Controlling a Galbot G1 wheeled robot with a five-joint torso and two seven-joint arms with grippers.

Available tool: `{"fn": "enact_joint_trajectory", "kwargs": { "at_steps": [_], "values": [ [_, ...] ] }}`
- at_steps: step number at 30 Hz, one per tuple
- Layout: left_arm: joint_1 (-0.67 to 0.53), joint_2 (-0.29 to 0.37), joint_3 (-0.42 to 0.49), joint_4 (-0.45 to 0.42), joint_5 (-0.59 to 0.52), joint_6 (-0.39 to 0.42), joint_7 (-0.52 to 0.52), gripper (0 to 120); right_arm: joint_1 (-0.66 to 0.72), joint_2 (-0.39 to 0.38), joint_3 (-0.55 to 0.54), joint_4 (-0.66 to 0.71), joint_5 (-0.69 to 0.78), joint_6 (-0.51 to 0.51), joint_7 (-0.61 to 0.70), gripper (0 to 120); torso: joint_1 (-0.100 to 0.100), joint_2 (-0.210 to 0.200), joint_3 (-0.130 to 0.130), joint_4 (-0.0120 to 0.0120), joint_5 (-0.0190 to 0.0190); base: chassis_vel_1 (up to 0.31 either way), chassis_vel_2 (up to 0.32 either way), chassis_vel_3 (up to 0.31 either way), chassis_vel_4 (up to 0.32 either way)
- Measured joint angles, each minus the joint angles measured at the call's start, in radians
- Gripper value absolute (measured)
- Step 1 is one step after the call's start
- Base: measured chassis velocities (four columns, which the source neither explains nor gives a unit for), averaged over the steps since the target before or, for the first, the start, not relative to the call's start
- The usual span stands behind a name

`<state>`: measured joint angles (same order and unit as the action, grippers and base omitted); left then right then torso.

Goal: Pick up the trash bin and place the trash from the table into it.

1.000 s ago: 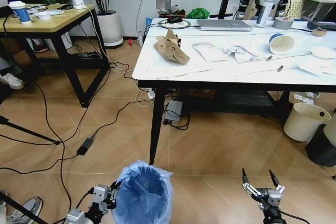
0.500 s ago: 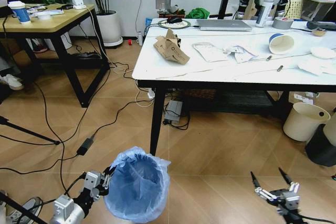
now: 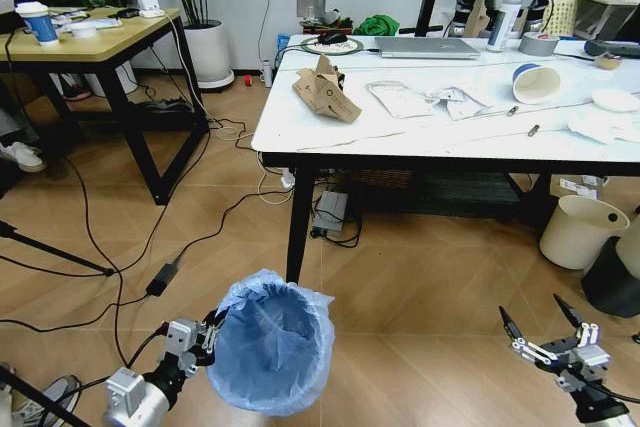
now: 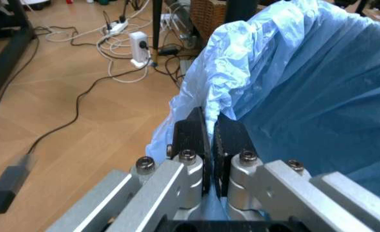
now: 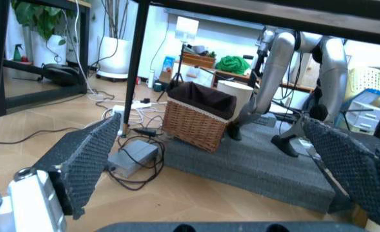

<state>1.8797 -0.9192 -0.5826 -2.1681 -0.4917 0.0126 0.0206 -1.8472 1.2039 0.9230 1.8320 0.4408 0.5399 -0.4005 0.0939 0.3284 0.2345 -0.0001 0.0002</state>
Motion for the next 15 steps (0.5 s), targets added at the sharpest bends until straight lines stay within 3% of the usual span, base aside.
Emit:
{"fn": "enact_joint_trajectory", "kwargs": {
  "at_steps": [15],
  "values": [
    [-0.007,-0.049,0.005,0.013,0.016,-0.007,0.003,0,0.015,0.042,-0.006,0.001,-0.02,-0.009,0.006,100,0.016,0.046,0.03,0.0,-0.0003,0.0,0.0,0.0,0.0]
  ]
}}
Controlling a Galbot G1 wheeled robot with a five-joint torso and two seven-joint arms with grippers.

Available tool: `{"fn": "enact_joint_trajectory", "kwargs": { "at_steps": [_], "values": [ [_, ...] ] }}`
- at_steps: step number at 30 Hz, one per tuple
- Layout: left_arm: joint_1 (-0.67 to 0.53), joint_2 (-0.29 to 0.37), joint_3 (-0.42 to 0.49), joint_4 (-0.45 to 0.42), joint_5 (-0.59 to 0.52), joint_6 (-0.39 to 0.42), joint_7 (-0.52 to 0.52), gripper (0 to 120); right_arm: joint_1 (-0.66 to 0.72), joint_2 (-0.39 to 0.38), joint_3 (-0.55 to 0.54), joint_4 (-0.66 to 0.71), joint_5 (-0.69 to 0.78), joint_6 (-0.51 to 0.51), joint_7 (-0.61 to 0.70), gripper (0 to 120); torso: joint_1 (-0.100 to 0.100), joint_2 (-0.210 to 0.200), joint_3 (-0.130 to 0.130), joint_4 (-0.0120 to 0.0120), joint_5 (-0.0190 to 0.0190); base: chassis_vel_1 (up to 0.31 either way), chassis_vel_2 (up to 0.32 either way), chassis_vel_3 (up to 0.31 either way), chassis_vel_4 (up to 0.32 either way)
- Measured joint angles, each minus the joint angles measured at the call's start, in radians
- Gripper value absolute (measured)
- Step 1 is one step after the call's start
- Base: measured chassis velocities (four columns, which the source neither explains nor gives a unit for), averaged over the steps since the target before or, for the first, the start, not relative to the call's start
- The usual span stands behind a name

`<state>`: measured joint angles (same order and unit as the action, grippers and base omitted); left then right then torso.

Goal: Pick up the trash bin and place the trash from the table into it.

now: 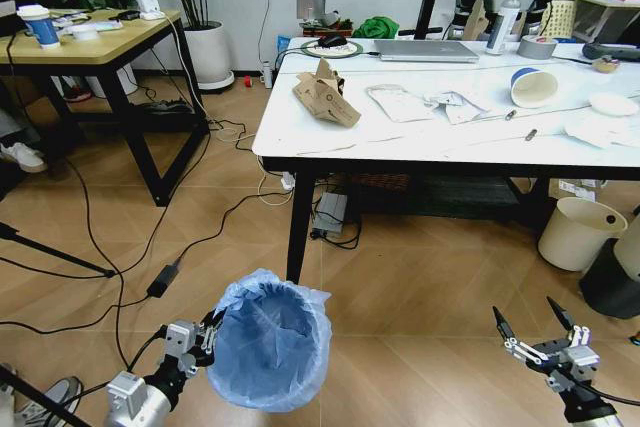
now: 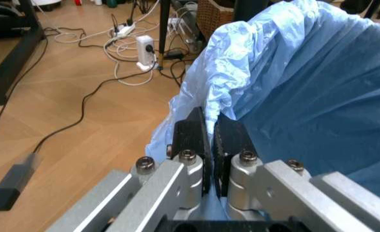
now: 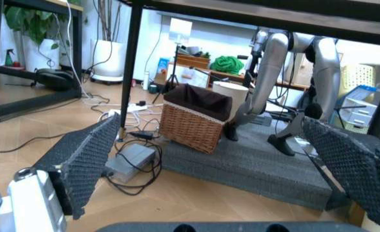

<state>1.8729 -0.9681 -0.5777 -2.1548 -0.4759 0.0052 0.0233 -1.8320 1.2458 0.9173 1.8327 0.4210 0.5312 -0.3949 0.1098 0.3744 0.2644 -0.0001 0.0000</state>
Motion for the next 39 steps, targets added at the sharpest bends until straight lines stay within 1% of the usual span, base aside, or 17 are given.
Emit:
{"fn": "enact_joint_trajectory", "kwargs": {
  "at_steps": [7,8,14,17,21,28,29,30,33,37,39],
  "values": [
    [0.0,-0.014,0.007,0.004,-0.004,0.003,0.003,0,0.021,0.033,-0.003,-0.018,-0.021,0.0,0.007,100,0.012,0.035,0.022,-0.0001,0.0001,0.0,0.0,0.0,0.0],
    [0.0,-0.014,0.007,0.004,-0.004,0.003,0.003,0,0.021,0.033,-0.003,-0.018,-0.021,0.0,0.007,100,0.012,0.035,0.022,-0.0001,0.0001,0.0,0.0,0.0,0.0],
    [0.008,-0.025,0.021,0.022,-0.002,0.001,0.007,0,0.034,0.035,0.006,-0.023,-0.027,0.006,0.037,100,0.021,0.063,0.041,0.0,-0.0001,0.0,0.0,0.0,0.0],
    [0.007,-0.022,0.021,0.019,-0.007,0.004,0.007,0,0.042,0.04,0.008,-0.035,-0.026,-0.007,0.064,100,0.025,0.072,0.047,0.0001,-0.0001,0.0,0.0,0.0,0.0],
    [0.007,-0.019,0.02,0.012,-0.01,0.008,0.005,0,0.056,0.058,0.008,-0.055,-0.021,-0.035,0.115,100,0.032,0.095,0.062,-0.0002,0.0001,0.0,0.0,0.0,0.0],
    [0.015,-0.021,0.019,0.011,-0.009,0.008,0.005,0,0.057,0.067,0.003,-0.053,-0.052,-0.035,0.116,100,0.04,0.118,0.079,0.0,0.0,0.0,0.0,0.0,0.0],
    [0.017,-0.022,0.018,0.01,-0.011,0.008,0.005,0,0.06,0.073,-0.003,-0.049,-0.064,-0.034,0.116,100,0.046,0.134,0.088,0.0001,0.0,0.0,0.0,0.0,0.0],
    [0.017,-0.022,0.017,0.009,-0.012,0.008,0.005,0,0.06,0.074,-0.004,-0.049,-0.068,-0.033,0.115,100,0.047,0.137,0.09,0.0,0.0,0.0,0.0,0.0,0.0],
    [0.018,-0.022,0.017,0.0,-0.032,0.016,-0.006,0,0.06,0.075,-0.006,-0.05,-0.077,-0.03,0.114,100,0.051,0.148,0.096,0.0,0.0,0.0,0.0,0.0,0.0],
    [0.031,-0.025,0.029,-0.043,-0.123,0.059,-0.046,0,0.056,0.076,-0.009,-0.054,-0.085,-0.025,0.112,100,0.059,0.169,0.11,0.0,0.0,0.0,0.0,0.0,0.0],
    [0.033,-0.027,0.031,-0.049,-0.137,0.064,-0.055,0,0.056,0.076,-0.009,-0.054,-0.087,-0.024,0.111,100,0.061,0.173,0.112,0.0,0.0,0.0,0.0,0.0,0.0]
  ]
}}
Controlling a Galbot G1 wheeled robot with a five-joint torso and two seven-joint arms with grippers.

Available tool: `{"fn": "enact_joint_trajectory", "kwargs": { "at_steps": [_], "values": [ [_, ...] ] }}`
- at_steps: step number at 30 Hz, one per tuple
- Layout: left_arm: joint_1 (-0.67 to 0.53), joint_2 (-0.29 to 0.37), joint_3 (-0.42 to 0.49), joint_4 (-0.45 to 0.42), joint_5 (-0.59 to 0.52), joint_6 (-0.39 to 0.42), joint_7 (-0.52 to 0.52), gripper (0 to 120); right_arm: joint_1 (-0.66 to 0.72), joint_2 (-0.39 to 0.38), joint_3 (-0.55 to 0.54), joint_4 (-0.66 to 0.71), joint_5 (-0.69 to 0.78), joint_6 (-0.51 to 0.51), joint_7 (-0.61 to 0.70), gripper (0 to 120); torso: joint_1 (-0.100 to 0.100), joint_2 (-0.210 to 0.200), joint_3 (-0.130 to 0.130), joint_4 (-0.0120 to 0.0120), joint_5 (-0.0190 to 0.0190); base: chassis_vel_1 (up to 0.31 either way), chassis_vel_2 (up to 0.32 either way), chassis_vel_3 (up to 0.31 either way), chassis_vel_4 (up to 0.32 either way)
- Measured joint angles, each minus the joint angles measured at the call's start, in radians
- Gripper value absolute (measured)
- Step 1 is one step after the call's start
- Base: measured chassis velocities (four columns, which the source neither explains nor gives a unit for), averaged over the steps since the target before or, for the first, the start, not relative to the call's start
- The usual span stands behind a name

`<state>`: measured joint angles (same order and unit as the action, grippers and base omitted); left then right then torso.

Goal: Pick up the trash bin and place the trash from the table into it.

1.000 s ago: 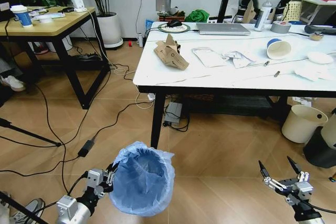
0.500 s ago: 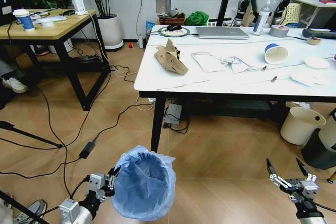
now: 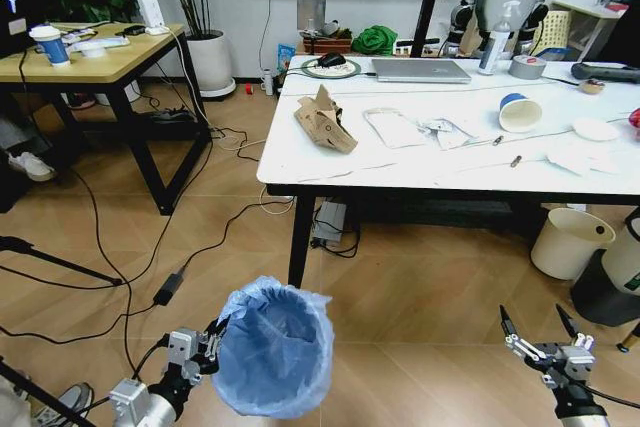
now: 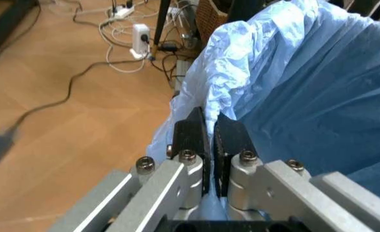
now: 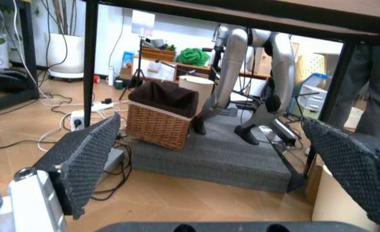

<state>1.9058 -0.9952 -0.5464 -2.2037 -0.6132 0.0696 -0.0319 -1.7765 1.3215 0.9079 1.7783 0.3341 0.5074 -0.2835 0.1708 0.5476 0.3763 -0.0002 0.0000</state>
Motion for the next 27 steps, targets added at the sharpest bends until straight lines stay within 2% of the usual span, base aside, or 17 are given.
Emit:
{"fn": "enact_joint_trajectory", "kwargs": {
  "at_steps": [6,14,17,21,27],
  "values": [
    [0.007,-0.009,0.018,-0.047,-0.136,0.054,-0.086,0,-0.006,-0.002,-0.002,0.0,-0.005,0.003,-0.002,100,0.01,0.027,0.017,0.0,0.0001,0.0,0.0,0.0,0.0],
    [0.017,0.001,0.023,-0.074,-0.205,0.108,-0.187,0,-0.018,-0.004,-0.002,0.006,-0.013,0.008,-0.003,100,0.023,0.061,0.038,0.0001,0.0,0.0,0.0,0.0,0.0],
    [0.021,0.005,0.021,-0.081,-0.206,0.125,-0.2,0,-0.021,-0.004,-0.002,0.009,-0.015,0.009,-0.003,100,0.027,0.072,0.046,0.0,0.0,0.0,0.0,0.0,0.0],
    [0.019,0.004,0.017,-0.066,-0.131,0.12,-0.167,0,-0.021,0.0,-0.002,0.009,-0.025,0.022,-0.005,100,0.035,0.092,0.057,0.0001,0.0,0.0,0.0,0.0,0.0],
    [0.021,0.001,0.021,-0.079,-0.146,0.12,-0.156,0,-0.025,0.007,-0.002,0.017,-0.028,0.022,-0.005,100,0.044,0.114,0.071,0.0,0.0,0.0,0.0,0.0,0.0]
  ]
}}
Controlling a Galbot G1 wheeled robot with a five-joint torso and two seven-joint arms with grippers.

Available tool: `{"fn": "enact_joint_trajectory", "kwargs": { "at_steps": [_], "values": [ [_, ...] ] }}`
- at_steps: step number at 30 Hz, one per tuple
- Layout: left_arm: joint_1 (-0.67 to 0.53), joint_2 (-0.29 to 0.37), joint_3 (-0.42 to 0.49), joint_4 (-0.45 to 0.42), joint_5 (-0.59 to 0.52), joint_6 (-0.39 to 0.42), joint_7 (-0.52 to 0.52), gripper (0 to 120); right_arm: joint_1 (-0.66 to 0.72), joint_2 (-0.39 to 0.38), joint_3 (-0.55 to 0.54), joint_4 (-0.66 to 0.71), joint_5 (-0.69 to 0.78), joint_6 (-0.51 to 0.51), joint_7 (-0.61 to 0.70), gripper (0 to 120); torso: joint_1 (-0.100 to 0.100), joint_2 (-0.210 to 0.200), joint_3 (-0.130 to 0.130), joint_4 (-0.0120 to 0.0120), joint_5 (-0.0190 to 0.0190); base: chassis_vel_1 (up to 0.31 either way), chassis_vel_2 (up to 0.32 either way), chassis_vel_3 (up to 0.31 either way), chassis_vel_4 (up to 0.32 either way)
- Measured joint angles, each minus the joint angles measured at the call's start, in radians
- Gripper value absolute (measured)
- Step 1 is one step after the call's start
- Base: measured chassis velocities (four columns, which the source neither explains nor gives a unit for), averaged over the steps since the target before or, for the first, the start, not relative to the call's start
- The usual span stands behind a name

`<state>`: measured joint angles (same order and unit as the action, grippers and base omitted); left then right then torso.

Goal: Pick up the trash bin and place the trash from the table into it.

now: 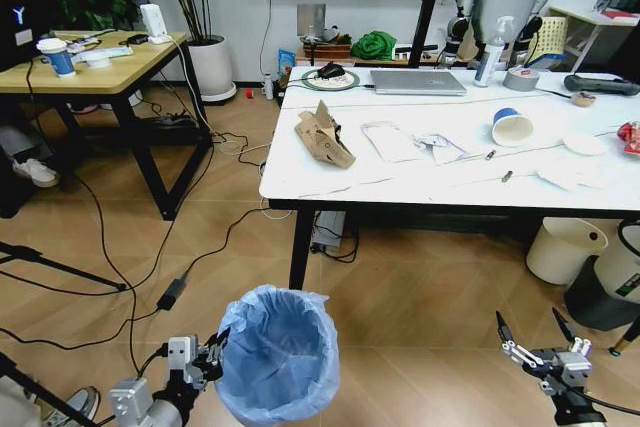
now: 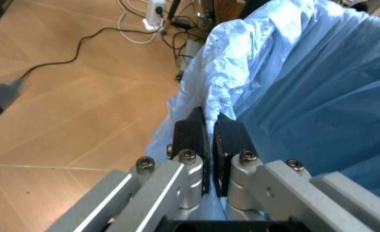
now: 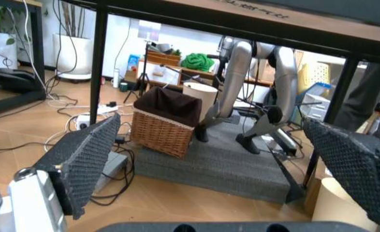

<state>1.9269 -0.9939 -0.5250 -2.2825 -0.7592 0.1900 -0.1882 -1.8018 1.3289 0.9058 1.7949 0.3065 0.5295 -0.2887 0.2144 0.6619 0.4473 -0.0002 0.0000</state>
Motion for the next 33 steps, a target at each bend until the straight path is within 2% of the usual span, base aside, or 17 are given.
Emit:
{"fn": "enact_joint_trajectory", "kwargs": {
  "at_steps": [21,27,33],
  "values": [
    [0.001,0.003,0.003,0.0,-0.009,0.001,0.025,0,-0.005,0.002,0.005,0.007,-0.004,0.009,0.0,100,0.03,0.072,0.042,0.0,0.0001,0.0,0.0,0.0,0.0],
    [0.0,-0.003,0.003,-0.006,-0.001,-0.001,0.023,0,-0.01,0.003,0.008,0.008,-0.008,0.011,-0.001,100,0.05,0.12,0.07,0.0,0.0,0.0,0.0,0.0,0.0],
    [0.002,-0.004,0.003,-0.014,0.002,-0.001,0.024,0,-0.012,0.003,0.01,0.01,-0.008,0.011,-0.001,100,0.059,0.143,0.084,0.0,0.0001,0.0,0.0,0.0,0.0]
  ]
}}
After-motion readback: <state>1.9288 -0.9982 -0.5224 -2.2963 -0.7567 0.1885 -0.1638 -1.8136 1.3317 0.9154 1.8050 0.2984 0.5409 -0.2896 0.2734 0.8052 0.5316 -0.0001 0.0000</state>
